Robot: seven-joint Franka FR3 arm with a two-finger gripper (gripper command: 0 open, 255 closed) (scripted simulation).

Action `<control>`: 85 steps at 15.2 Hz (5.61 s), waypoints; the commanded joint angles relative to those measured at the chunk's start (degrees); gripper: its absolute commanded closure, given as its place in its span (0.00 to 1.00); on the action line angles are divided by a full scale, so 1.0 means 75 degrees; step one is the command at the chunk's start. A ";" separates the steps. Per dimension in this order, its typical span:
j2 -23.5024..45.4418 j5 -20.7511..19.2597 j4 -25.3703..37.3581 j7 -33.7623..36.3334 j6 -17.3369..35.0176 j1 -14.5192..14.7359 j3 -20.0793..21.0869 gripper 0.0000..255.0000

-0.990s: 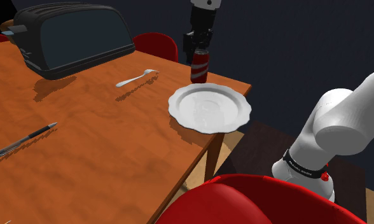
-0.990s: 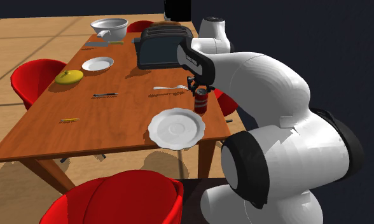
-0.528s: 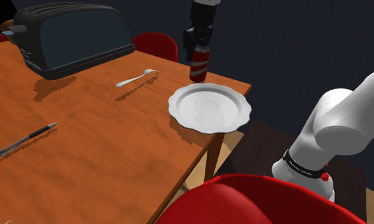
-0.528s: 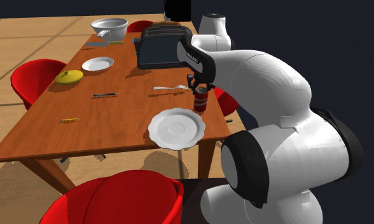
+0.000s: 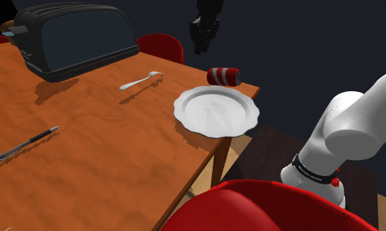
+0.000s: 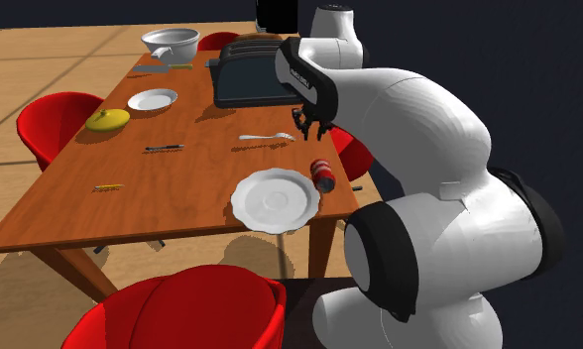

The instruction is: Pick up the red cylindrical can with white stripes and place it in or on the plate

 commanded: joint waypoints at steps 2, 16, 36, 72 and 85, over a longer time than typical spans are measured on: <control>-0.0206 0.0120 -0.0168 0.0402 -0.0548 -0.0053 -0.0003 0.00; -0.0995 0.0655 -0.1495 0.1593 -0.1424 -0.0157 0.0083 0.00; -0.1215 0.0296 -0.1759 0.1398 -0.1090 -0.0317 -0.0029 0.00; -0.1579 -0.0330 -0.2255 0.1063 -0.0388 -0.0622 -0.0244 1.00; -0.1544 -0.0195 -0.1091 0.1441 -0.1506 -0.0508 0.0017 1.00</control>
